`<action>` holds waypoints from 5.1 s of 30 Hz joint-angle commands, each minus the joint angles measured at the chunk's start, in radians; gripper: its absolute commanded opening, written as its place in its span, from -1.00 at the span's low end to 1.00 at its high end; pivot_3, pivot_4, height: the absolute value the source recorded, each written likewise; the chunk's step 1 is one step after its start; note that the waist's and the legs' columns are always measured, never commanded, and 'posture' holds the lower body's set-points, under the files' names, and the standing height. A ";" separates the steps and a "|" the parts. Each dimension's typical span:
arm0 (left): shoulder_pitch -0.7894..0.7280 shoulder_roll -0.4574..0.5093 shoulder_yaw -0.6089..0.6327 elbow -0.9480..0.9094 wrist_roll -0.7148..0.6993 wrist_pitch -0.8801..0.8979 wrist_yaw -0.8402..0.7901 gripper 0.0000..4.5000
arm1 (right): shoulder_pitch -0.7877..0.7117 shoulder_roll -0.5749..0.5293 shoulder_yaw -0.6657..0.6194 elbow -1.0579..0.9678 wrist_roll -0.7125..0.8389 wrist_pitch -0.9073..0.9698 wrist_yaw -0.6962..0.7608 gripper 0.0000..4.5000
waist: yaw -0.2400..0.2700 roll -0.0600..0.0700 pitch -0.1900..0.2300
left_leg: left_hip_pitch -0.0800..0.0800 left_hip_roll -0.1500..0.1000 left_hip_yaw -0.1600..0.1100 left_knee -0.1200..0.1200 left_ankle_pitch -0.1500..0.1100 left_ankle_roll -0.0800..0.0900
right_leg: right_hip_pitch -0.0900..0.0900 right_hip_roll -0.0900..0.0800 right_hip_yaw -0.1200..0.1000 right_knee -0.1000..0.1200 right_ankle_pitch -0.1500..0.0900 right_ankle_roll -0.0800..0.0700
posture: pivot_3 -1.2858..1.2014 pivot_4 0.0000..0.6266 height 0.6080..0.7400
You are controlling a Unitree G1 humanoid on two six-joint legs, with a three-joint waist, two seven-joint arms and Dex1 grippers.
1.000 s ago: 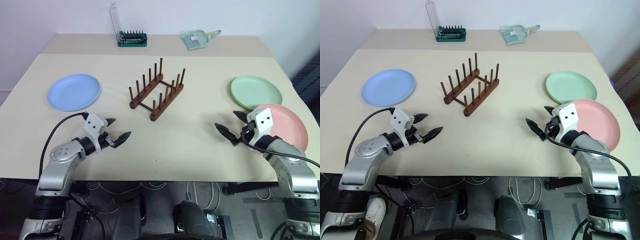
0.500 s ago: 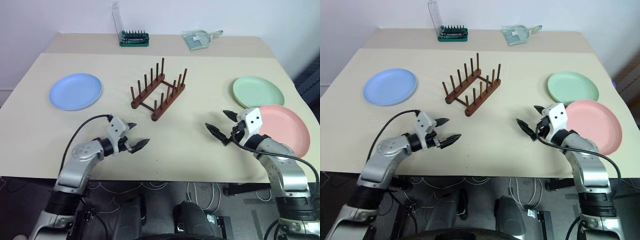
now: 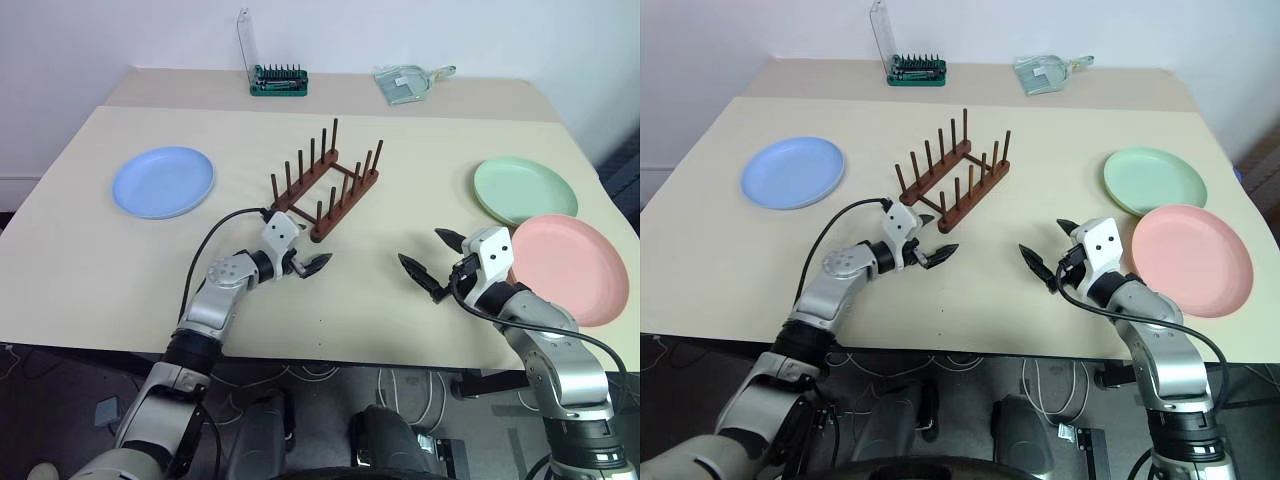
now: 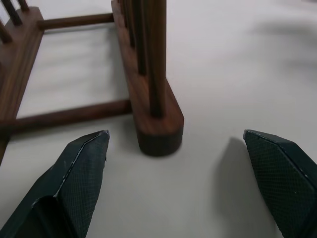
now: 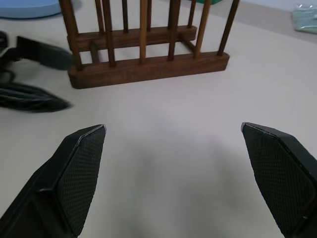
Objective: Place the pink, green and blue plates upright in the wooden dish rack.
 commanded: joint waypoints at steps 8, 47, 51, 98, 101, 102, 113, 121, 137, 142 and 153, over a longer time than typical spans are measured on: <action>0.000 -0.015 -0.011 0.061 -0.003 -0.048 -0.088 -0.69 | 0.048 -0.039 -0.033 -0.101 0.040 0.033 0.025 1.00 | 0.000 0.001 -0.001 | 0.000 0.000 -0.001 0.001 -0.001 0.001 | 0.001 0.000 0.000 -0.001 0.000 0.001 | 0.03 -0.52 0.88; -0.197 -0.208 0.012 0.246 0.126 0.036 0.261 0.99 | 0.124 -0.103 -0.035 -0.132 0.023 0.062 0.046 1.00 | -0.006 0.000 -0.001 | -0.001 0.000 -0.001 0.002 -0.004 0.006 | 0.001 -0.001 0.000 -0.002 -0.001 0.002 | 0.03 -0.52 0.88; -0.226 -0.195 0.033 0.297 0.130 0.012 0.298 0.99 | 0.123 -0.102 -0.034 -0.134 0.024 0.063 0.044 1.00 | -0.008 0.000 -0.001 | -0.001 0.000 -0.001 0.002 -0.004 0.006 | 0.001 0.000 0.000 -0.002 -0.001 0.002 | 0.03 -0.52 0.88; -0.411 -0.295 0.090 0.607 0.108 -0.017 0.385 -0.65 | 0.113 -0.106 -0.028 -0.135 0.022 0.069 0.047 1.00 | -0.021 0.000 0.000 | 0.000 -0.001 -0.002 0.002 -0.003 0.004 | 0.002 0.000 -0.001 -0.002 -0.001 0.002 | 0.03 -0.52 0.88; -0.406 -0.288 0.080 0.605 0.120 -0.021 0.392 -0.65 | 0.109 -0.105 -0.025 -0.134 0.022 0.070 0.046 1.00 | -0.021 0.000 0.000 | 0.000 -0.001 -0.002 0.002 -0.003 0.004 | 0.002 0.000 -0.001 -0.002 -0.001 0.002 | 0.03 -0.52 0.88; -0.401 -0.284 0.073 0.601 0.127 -0.024 0.392 -0.65 | 0.108 -0.105 -0.024 -0.134 0.022 0.070 0.047 1.00 | -0.021 0.000 0.000 | 0.000 -0.001 -0.002 0.002 -0.003 0.004 | 0.002 0.000 -0.001 -0.002 -0.001 0.002 | 0.03 -0.52 0.88; -0.215 -0.109 0.042 0.291 0.024 -0.125 -0.072 -0.65 | 0.125 -0.124 -0.034 -0.147 0.038 0.086 0.070 1.00 | -0.028 0.000 0.000 | 0.000 0.000 -0.001 0.001 -0.001 0.001 | 0.001 0.001 -0.001 -0.002 -0.001 0.002 | 0.03 -0.52 0.88; -0.123 0.140 0.037 0.127 -0.139 -0.096 -0.616 -0.65 | 0.229 -0.207 -0.078 -0.200 0.097 0.147 0.165 1.00 | -0.023 0.000 0.000 | -0.001 0.000 -0.001 0.001 -0.001 0.001 | 0.001 -0.001 -0.001 -0.002 -0.001 0.002 | 0.03 -0.52 0.88; -0.359 0.103 -0.037 0.525 0.021 -0.379 -0.715 -0.65 | 0.233 -0.193 -0.043 -0.225 0.065 0.141 0.127 1.00 | -0.025 0.000 0.000 | -0.002 -0.001 -0.001 0.002 -0.006 0.009 | 0.000 0.000 -0.001 -0.002 -0.001 0.002 | 0.03 -0.52 0.88; -0.394 0.097 -0.024 0.609 0.040 -0.405 -0.692 0.38 | 0.244 -0.193 -0.051 -0.234 0.057 0.139 0.114 1.00 | -0.024 -0.001 0.000 | -0.002 -0.001 -0.001 0.002 -0.006 0.009 | 0.000 0.000 -0.001 -0.002 -0.001 0.002 | 0.03 -0.52 0.88; -0.197 0.227 0.066 0.323 -0.083 -0.202 -0.755 -0.29 | 0.240 -0.220 -0.059 -0.209 0.028 0.151 0.098 -0.02 | -0.026 -0.001 0.000 | -0.002 0.000 -0.001 0.002 -0.006 0.009 | 0.000 -0.001 -0.001 -0.002 -0.001 0.002 | 0.03 -0.52 0.88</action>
